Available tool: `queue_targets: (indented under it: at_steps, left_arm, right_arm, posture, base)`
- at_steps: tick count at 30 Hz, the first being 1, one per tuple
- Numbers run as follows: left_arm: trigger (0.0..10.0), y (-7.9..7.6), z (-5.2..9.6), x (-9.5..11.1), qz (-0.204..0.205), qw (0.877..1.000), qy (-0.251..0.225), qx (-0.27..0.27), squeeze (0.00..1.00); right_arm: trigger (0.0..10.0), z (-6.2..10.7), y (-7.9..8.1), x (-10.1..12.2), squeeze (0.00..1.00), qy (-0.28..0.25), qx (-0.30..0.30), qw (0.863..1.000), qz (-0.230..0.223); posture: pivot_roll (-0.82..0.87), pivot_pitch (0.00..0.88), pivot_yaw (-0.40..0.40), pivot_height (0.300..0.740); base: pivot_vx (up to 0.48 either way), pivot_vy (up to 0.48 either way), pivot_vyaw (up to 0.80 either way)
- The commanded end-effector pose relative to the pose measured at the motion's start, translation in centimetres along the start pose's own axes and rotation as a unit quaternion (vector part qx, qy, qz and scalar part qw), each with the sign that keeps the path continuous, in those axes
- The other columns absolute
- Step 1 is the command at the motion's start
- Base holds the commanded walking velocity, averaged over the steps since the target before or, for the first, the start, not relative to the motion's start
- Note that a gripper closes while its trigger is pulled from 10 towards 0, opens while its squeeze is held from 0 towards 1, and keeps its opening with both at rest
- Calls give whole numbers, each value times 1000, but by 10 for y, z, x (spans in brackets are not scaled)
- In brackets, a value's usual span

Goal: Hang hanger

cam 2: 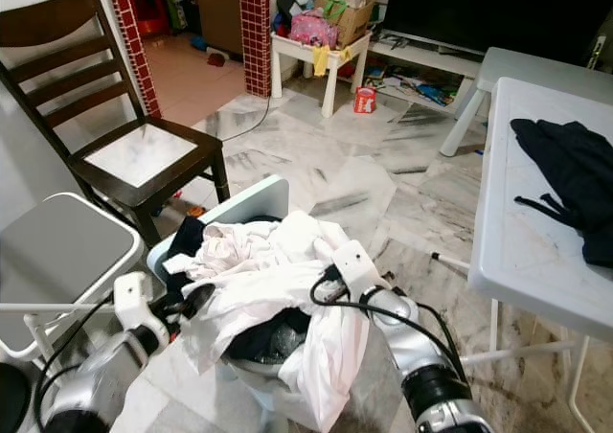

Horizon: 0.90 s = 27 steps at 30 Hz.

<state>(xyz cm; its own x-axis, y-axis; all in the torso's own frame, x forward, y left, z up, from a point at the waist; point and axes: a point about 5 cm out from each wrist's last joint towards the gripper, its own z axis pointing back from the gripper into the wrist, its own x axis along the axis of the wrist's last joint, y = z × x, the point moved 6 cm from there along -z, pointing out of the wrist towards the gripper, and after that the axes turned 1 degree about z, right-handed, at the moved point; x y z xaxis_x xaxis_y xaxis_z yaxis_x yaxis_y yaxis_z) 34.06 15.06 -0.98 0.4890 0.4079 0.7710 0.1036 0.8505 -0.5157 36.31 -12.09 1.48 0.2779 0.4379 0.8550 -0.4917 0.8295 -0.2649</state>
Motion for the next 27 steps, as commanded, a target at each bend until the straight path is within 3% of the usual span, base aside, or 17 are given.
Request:
queue_targets:
  at_steps: [1, 8, 13, 20, 27]
  left_arm:
    - [0, -4, -3, -9, -1, 1000, 21, -9, 0]
    - [0, -11, -4, -21, 5, 999, 43, -22, 0]
    - [0, -7, 2, -43, 2, 997, 82, -12, 0]
    - [0, -4, 3, -53, -3, 994, 108, -16, 0]
    - [0, 1, 4, -53, -8, 994, 105, -3, 0]
  right_arm:
    - [0, 1, -5, 4, 0, -5, -7, 1000, 8]
    - [0, 4, -9, 1, 0, -3, -14, 1000, 5]
    - [0, 3, -9, 3, 0, -4, -14, 1000, 5]
    - [0, -1, -8, 8, 0, -7, -10, 1000, 8]
    - [0, -1, -5, 8, 0, -8, -7, 1000, 9]
  posture:
    - [-89, 29, -34, 740]
    - [-98, 28, -25, 740]
    - [-90, 24, -29, 740]
    - [-78, 21, -37, 740]
    - [-71, 23, -40, 740]
  base:
    - [0, 0, 0]
    - [0, 0, 0]
    - [0, 0, 0]
    - [0, 0, 0]
    - [0, 0, 0]
